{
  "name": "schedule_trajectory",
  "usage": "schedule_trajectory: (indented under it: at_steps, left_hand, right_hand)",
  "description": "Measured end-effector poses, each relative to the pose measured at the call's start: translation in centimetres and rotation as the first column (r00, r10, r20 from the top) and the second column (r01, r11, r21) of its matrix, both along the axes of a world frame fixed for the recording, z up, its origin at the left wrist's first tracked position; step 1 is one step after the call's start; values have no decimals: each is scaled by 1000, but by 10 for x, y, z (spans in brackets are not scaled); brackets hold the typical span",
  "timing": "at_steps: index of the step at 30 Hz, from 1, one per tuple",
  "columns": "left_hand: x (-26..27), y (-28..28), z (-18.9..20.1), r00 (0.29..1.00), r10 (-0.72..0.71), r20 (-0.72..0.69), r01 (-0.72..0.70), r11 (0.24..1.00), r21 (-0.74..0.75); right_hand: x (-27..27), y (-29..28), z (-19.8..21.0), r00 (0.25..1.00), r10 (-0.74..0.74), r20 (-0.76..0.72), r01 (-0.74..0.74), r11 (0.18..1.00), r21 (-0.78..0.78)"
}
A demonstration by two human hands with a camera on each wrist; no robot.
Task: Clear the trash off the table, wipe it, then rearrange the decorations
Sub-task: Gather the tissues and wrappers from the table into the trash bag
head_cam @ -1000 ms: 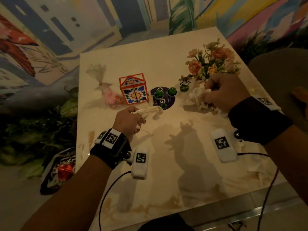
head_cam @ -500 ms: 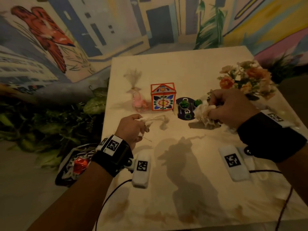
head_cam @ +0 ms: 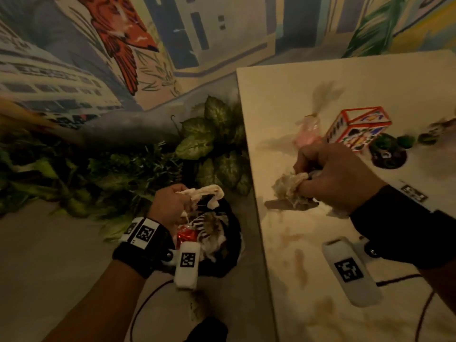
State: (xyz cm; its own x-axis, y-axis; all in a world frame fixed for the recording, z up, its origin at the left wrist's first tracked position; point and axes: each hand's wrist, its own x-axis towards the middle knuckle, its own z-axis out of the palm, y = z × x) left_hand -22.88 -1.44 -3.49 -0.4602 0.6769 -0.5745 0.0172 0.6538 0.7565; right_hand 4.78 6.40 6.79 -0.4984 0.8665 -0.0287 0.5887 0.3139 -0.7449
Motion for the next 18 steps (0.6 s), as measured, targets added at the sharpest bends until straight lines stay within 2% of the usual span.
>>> schedule_trajectory:
  at_steps: [5, 8, 11, 14, 18]
  left_hand:
    - [-75, -17, -21, 992, -69, -103, 62, 995, -73]
    - [-99, -20, -41, 994, -14, -108, 3, 995, -103]
    - [-113, -20, -64, 992, 5, -126, -22, 990, -136]
    - [-119, -16, -86, 981, -81, -175, 46, 980, -194]
    - [-121, -6, -127, 958, -143, -250, 80, 966, -245]
  right_hand:
    - [-99, -29, -22, 998, -26, -64, 16, 989, -145]
    - [-142, -35, -44, 991, -85, -106, 51, 954, -294]
    - [-171, -35, -77, 983, -166, -80, 119, 905, -408]
    - [-192, -32, -116, 965, -254, -65, 184, 832, -523]
    - [-212, -30, -184, 911, -413, 9, 311, 672, -672]
